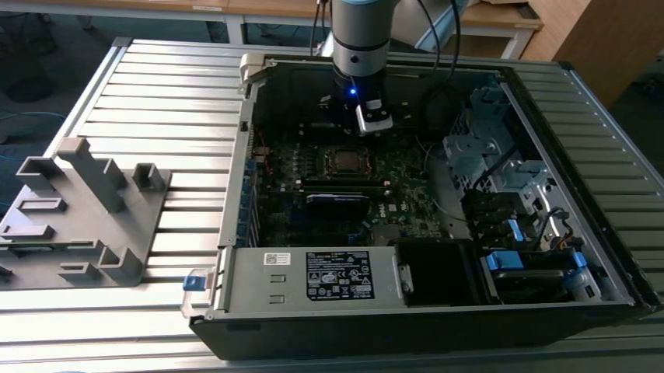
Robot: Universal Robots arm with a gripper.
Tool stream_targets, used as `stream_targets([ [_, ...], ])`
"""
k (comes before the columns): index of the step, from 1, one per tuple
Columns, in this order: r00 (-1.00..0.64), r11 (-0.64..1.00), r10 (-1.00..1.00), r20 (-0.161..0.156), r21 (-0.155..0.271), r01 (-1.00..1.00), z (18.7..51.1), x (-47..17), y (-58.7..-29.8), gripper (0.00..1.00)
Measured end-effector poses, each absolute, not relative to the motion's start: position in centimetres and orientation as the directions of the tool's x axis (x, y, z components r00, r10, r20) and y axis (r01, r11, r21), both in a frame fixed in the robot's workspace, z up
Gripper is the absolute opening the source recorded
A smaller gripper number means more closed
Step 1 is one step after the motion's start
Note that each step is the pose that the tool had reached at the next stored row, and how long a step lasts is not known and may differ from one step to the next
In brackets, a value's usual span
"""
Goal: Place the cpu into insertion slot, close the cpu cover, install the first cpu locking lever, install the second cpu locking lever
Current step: 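Install the first cpu locking lever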
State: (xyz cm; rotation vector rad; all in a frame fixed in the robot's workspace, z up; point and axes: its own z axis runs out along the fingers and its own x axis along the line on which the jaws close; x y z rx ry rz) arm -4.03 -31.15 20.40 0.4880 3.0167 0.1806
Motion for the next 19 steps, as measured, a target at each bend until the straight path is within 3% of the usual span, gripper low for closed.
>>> stream_targets([
  [19, -0.945, 0.936, 0.323, -0.057, 0.168, 0.310, 20.34, -4.09, -31.19, 0.10],
])
